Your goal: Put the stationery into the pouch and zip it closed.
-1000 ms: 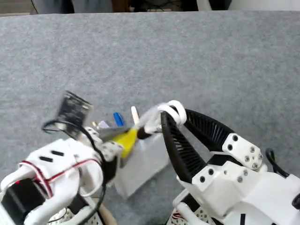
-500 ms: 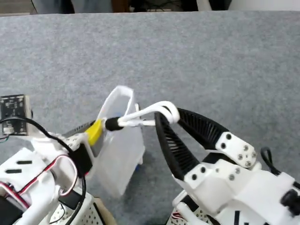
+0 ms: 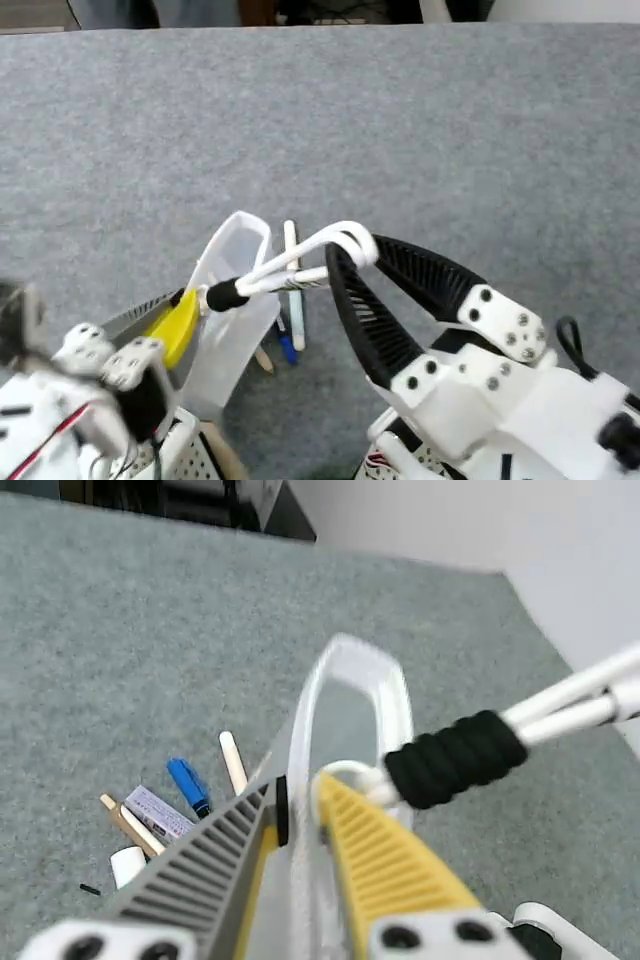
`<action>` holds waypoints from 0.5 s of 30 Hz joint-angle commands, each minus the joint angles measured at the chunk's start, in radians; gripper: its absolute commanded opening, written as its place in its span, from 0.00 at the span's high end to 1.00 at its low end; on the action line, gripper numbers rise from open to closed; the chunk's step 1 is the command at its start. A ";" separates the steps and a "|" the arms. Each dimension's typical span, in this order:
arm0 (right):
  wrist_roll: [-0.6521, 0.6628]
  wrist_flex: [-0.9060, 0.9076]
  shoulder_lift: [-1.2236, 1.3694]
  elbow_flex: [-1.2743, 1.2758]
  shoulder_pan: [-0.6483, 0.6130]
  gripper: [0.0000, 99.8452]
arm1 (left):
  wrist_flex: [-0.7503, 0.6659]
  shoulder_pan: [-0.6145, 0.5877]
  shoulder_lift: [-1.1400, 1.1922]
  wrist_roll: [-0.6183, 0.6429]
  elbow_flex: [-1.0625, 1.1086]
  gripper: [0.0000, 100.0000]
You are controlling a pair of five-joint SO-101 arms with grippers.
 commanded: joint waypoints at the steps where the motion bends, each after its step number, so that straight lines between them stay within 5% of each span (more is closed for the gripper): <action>1: 0.009 -0.009 -0.008 -0.067 -0.003 0.99 | 0.043 -0.031 -0.092 -0.018 0.036 0.77; 15: 0.005 -0.008 -0.005 -0.062 -0.003 0.99 | 0.043 -0.039 -0.241 -0.021 0.107 0.77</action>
